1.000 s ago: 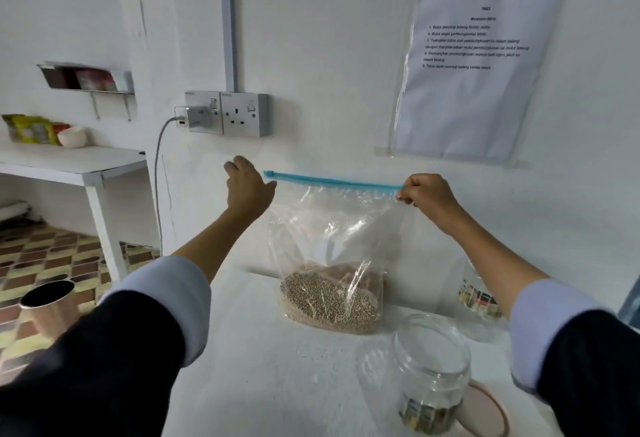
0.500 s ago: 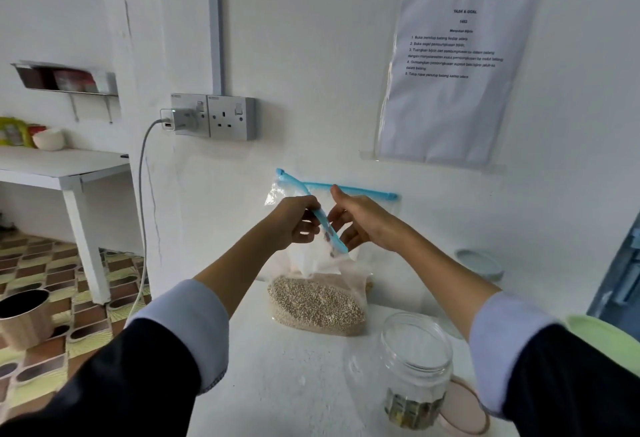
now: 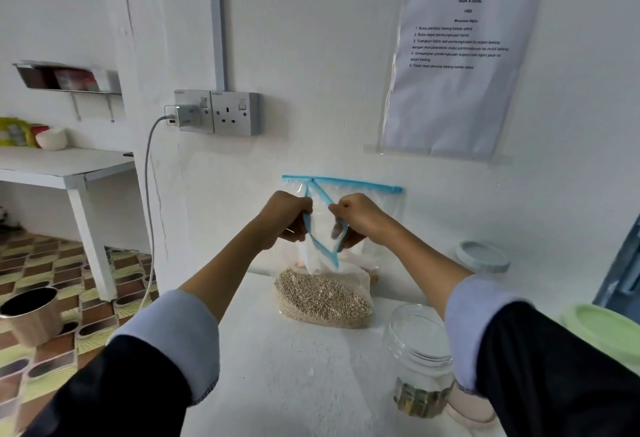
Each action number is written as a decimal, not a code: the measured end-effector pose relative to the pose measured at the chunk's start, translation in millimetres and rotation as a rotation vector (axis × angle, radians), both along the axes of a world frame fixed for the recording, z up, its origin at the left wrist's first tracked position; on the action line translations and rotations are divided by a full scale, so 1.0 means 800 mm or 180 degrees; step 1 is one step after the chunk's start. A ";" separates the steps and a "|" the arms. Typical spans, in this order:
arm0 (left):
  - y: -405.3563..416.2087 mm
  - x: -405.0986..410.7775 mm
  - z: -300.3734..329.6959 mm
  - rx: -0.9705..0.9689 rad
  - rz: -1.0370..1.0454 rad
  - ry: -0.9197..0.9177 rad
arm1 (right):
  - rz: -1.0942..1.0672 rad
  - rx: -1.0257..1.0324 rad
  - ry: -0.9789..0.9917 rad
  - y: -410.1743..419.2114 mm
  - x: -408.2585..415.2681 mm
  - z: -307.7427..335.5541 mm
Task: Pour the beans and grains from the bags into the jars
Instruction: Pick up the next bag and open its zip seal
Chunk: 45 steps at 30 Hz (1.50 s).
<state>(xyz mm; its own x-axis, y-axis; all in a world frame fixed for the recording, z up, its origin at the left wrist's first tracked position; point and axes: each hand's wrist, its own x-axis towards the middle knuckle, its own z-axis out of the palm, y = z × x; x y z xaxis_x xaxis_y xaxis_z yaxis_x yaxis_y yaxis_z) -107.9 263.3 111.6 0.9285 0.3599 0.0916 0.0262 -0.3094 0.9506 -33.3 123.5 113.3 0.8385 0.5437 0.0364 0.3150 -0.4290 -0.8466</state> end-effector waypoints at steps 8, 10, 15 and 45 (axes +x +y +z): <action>0.085 -0.023 -0.023 0.0463 0.1332 0.0297 | -0.0886 -0.1606 -0.1603 -0.055 0.039 0.004; 0.085 -0.023 -0.023 0.0602 0.1309 0.0297 | -0.0967 -0.1693 -0.1818 -0.051 0.043 0.002; 0.076 -0.029 -0.025 0.0632 0.1064 0.0118 | -0.0964 -0.1517 -0.1943 -0.039 0.047 0.008; 0.044 -0.015 -0.137 -0.0732 0.0760 0.0141 | -0.0425 -0.0536 -0.1092 0.080 0.016 0.096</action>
<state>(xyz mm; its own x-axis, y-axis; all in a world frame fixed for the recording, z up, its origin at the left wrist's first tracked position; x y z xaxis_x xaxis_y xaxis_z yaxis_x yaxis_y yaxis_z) -119.8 298.4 1.9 0.8167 0.5744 -0.0558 0.1150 -0.0672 0.9911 -20.4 187.5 189.8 0.8568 0.4531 0.2462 0.4992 -0.6091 -0.6163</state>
